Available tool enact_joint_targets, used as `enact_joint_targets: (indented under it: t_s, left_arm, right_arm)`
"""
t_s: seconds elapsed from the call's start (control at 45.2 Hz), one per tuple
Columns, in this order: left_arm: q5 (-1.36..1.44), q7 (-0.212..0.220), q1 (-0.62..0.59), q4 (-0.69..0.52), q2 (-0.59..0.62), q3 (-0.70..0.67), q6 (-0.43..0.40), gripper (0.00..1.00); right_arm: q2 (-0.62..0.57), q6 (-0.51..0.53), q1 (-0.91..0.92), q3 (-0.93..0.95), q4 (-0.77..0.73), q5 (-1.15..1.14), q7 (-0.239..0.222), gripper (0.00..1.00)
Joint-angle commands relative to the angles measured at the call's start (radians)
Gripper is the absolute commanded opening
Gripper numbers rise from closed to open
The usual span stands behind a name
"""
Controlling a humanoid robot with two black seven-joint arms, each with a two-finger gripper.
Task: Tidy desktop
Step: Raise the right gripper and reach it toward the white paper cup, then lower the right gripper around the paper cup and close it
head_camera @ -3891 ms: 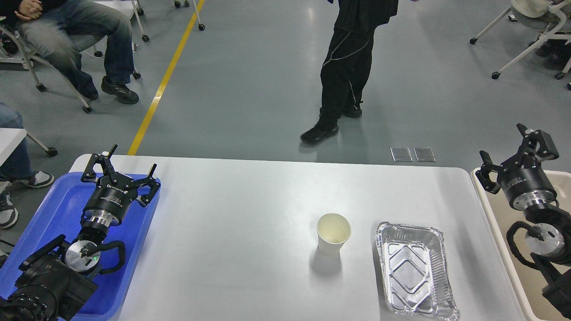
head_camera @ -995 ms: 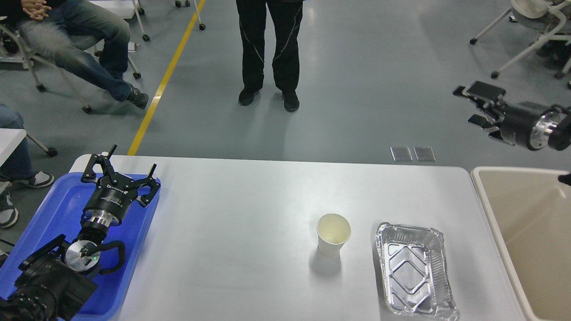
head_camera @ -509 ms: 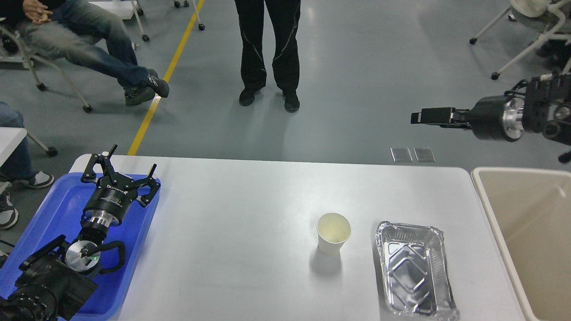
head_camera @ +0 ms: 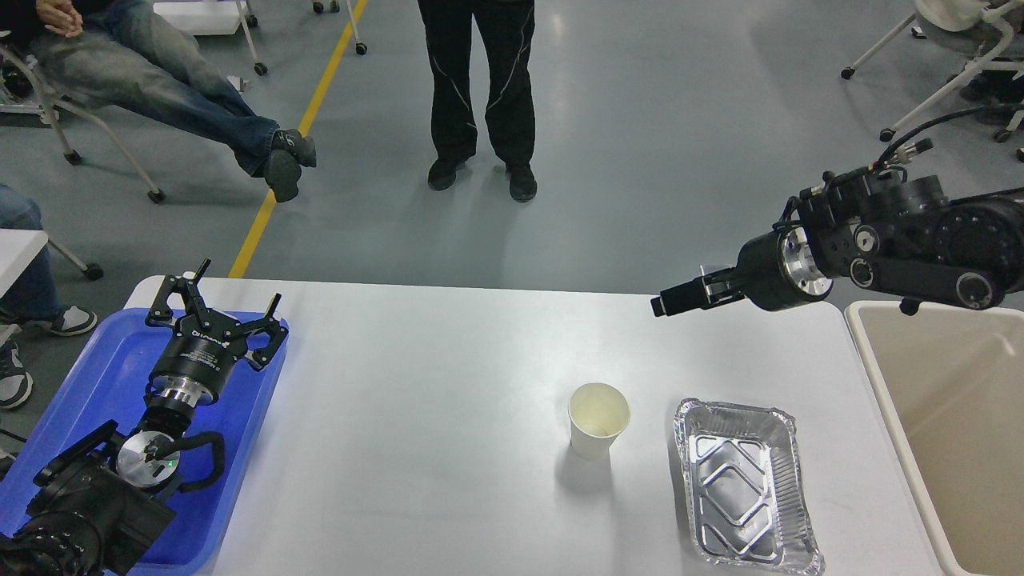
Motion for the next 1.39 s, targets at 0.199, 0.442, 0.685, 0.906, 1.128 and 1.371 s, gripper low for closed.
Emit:
enact_joint_targets:
  t_s: [0.199, 0.442, 0.685, 0.906, 1.128, 1.371]
  left_arm:
    - [0.0, 0.0, 0.0, 0.0, 0.0, 0.0, 0.0, 1.0]
    - [0.0, 0.0, 0.0, 0.0, 0.0, 0.0, 0.0, 1.0]
    - [0.0, 0.0, 0.0, 0.0, 0.0, 0.0, 0.0, 1.0]
    - [0.0, 0.0, 0.0, 0.0, 0.0, 0.0, 0.0, 1.0]
    - [0.0, 0.0, 0.0, 0.0, 0.0, 0.0, 0.0, 1.0]
    - [0.0, 0.0, 0.0, -0.001, 0.0, 0.0, 0.0, 1.0]
  right_arm:
    - [0.15, -0.011, -0.142, -0.014, 0.002, 0.171, -0.007, 0.97]
    - [0.221, -0.041, -0.225, -0.013, -0.077, 0.171, -0.007, 0.94]
    - [0.265, -0.048, -0.28, -0.01, -0.155, 0.173, -0.007, 0.94]
    - [0.267, -0.048, -0.326, -0.01, -0.228, 0.174, -0.007, 0.94]
    - [0.267, -0.049, -0.36, -0.01, -0.262, 0.173, -0.005, 0.94]
    - [0.267, -0.055, -0.368, -0.011, -0.265, 0.171, -0.005, 0.94]
